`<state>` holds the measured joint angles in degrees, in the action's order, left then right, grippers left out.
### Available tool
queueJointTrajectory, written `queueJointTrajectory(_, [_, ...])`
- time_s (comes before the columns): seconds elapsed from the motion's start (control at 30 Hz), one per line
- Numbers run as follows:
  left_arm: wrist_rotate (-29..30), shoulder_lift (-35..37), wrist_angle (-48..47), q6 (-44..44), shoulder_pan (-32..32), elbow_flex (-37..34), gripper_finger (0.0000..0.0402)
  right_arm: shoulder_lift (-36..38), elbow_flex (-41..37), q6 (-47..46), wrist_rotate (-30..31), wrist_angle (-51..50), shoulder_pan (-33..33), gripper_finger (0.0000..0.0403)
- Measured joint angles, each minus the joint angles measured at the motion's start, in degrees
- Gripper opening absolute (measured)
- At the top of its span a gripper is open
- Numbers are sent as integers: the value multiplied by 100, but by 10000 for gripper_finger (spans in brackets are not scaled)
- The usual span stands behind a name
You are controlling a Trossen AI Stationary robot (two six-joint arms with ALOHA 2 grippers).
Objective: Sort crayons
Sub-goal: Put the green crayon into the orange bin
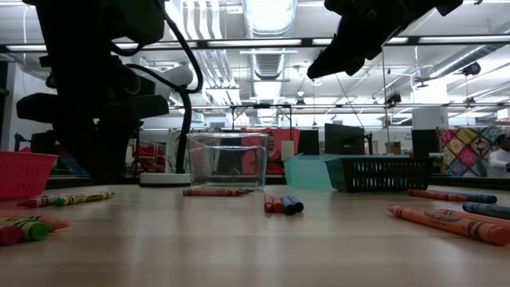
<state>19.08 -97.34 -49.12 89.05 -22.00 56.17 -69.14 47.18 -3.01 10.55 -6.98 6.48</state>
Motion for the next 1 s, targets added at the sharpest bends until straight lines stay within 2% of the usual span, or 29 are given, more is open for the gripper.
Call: queueJointTrajectory(1.0, [97, -291, 116, -2, 9, -38, 120, 0, -11, -49, -1, 0, -2, 63])
